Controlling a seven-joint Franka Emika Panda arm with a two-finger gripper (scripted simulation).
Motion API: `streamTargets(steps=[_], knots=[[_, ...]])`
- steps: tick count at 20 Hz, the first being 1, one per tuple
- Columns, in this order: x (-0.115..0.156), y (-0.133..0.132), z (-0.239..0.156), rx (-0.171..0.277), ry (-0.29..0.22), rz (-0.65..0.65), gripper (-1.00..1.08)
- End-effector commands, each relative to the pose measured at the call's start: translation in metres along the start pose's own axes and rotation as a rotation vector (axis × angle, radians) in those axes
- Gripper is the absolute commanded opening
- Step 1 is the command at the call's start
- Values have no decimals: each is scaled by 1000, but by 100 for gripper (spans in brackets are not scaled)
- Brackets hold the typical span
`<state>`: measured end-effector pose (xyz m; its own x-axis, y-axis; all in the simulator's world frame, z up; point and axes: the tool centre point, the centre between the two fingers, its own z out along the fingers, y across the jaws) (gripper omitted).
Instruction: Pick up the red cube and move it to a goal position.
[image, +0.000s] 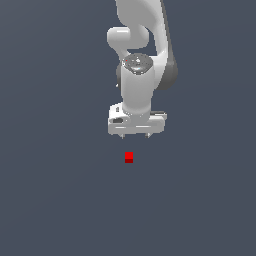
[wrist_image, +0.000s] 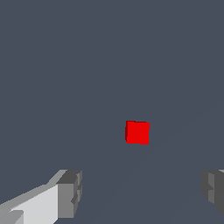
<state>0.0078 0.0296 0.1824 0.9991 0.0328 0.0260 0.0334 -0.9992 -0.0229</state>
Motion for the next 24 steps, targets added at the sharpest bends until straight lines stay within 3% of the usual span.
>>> streamTargets(steps=[1,10,24], knots=[[0,0,0,0,0,0,100],[1,5,29,-5,-5,9,100],[4,25,140,-21,-22,45,100]])
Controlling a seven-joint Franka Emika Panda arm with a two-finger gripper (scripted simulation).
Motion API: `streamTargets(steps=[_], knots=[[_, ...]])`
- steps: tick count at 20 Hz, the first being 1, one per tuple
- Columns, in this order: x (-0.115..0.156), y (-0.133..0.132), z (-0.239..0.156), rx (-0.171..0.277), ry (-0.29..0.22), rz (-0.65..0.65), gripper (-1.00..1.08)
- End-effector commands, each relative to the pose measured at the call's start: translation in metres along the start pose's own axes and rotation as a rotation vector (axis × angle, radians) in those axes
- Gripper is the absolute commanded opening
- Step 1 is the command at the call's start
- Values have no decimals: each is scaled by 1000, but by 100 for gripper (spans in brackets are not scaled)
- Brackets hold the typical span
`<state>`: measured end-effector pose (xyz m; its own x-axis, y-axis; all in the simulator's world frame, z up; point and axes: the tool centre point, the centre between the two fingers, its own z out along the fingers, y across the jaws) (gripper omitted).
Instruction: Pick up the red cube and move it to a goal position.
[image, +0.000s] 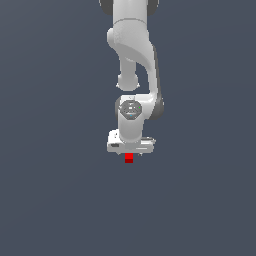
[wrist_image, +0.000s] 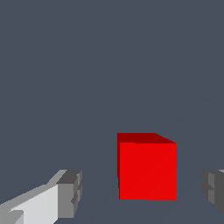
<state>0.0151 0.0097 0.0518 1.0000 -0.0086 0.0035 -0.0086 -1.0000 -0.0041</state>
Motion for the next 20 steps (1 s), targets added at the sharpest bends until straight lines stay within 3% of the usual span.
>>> streamTargets(steps=[1,11,12,20], knots=[[2,2,14,-2,-1,5,100],[4,5,32,-4,-3,11,100],[4,5,32,-4,-3,11,-100],[4,5,32,-4,-3,11,-100]])
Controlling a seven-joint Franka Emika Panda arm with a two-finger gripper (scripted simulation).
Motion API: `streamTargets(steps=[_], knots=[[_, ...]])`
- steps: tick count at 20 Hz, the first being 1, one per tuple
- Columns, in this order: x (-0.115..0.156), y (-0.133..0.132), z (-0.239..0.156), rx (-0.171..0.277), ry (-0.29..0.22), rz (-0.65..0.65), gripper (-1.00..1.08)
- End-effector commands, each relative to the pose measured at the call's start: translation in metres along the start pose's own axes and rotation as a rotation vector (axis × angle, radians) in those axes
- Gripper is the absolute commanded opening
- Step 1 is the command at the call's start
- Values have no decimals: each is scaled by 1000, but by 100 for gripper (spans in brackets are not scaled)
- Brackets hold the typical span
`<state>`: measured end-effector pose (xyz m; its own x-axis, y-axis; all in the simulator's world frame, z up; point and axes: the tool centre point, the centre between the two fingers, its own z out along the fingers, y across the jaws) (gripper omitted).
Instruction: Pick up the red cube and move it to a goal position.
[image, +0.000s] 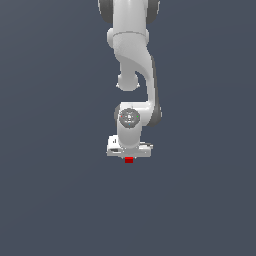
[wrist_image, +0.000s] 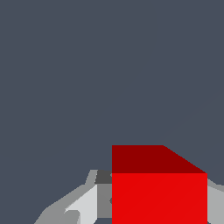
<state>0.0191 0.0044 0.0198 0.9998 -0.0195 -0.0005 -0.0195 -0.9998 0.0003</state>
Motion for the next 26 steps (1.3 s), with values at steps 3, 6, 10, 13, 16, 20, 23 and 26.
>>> streamTargets(steps=[3,6,10,13,16,20,23,26], knots=[[0,0,0,0,0,0,-100],[1,0,-5,0,0,0,-100],[2,-1,-22,0,0,0,-100],[4,-1,-41,0,0,0,-100],[7,-2,-67,0,0,0,-100],[11,-3,-108,0,0,0,-100],[15,-5,-142,0,0,0,-100],[19,-6,-171,0,0,0,-100]])
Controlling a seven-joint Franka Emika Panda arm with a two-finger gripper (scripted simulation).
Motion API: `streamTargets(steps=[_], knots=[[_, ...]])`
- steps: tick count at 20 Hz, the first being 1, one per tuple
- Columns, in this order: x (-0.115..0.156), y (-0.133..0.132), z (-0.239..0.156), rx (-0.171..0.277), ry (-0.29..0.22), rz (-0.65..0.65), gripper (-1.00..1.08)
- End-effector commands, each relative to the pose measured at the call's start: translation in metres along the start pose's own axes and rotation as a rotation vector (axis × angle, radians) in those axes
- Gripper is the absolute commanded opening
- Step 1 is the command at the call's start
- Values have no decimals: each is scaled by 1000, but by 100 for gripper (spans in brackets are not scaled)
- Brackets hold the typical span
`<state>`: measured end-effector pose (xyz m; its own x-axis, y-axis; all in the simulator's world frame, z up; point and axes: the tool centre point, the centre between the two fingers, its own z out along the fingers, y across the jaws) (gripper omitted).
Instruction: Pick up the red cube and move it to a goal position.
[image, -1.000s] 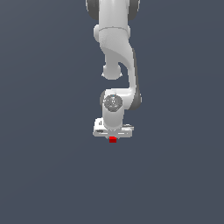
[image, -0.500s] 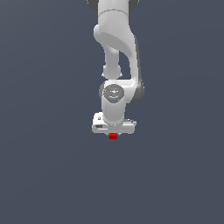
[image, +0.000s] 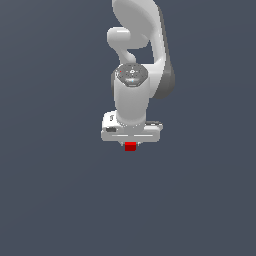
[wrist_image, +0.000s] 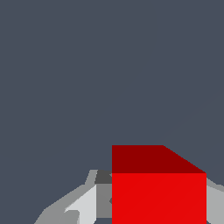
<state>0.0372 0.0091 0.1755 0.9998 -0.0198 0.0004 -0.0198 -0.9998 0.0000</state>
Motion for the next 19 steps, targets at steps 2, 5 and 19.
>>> streamTargets(steps=[2,5,19], knots=[[4,-1,-32,0,-1,0,-100],[7,-2,-51,0,-1,0,-100],[13,-3,-76,0,-1,0,-100]])
